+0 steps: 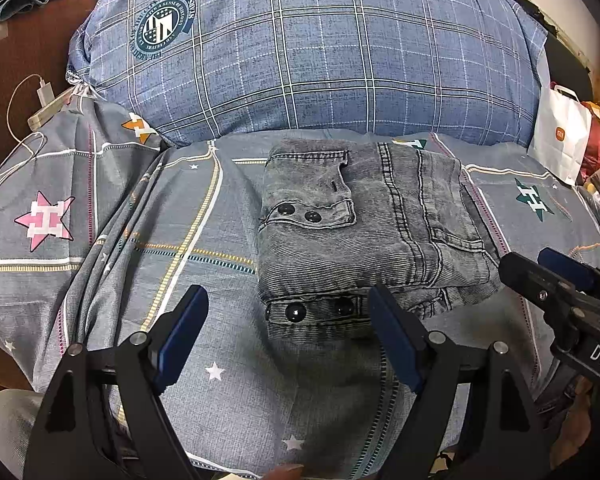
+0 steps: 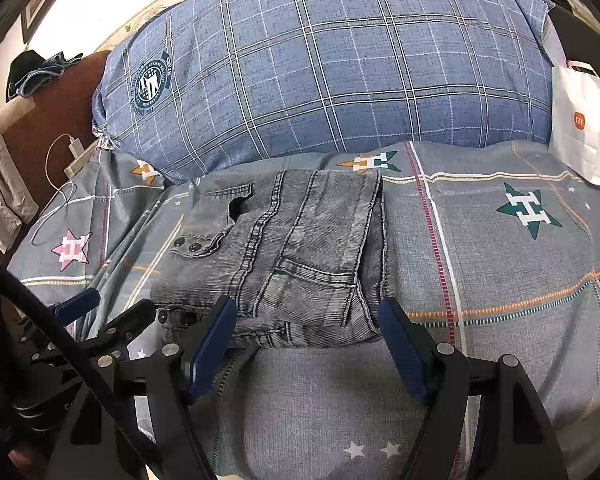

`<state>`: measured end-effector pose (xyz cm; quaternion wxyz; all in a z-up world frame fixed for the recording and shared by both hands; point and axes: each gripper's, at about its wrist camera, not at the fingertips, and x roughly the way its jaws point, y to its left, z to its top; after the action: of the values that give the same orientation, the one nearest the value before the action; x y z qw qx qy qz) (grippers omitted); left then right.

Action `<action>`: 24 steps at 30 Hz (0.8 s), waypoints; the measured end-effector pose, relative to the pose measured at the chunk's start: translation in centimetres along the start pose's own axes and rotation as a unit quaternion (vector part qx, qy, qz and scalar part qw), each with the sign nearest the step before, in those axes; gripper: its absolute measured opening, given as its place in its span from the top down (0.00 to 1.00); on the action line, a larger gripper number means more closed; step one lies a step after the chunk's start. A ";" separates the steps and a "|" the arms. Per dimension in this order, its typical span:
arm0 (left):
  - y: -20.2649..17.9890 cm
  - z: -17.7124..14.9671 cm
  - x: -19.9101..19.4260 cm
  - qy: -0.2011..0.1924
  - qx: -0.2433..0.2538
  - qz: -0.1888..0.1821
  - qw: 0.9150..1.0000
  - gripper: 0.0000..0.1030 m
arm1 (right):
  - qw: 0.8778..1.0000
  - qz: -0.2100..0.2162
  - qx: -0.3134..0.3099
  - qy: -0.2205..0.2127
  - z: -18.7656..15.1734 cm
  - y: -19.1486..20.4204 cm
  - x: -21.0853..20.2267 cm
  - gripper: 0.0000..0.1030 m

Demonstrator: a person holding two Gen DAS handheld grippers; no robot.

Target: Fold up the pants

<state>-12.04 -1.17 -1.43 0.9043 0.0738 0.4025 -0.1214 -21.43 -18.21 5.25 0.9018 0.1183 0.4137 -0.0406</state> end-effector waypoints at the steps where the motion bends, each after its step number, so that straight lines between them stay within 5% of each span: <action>1: 0.0 0.0 0.0 0.000 0.000 0.000 1.000 0.20 | 1.000 0.000 0.000 0.001 0.0 -0.1 0.0 0.28; 24: -0.1 0.0 -0.2 -0.002 -0.003 0.002 1.000 0.20 | 1.000 0.000 -0.002 0.003 0.0 0.1 0.2 0.28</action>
<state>-12.21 -1.20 -1.32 0.9054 0.0719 0.4012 -0.1191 -21.32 -18.14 5.08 0.9007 0.1167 0.4166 -0.0392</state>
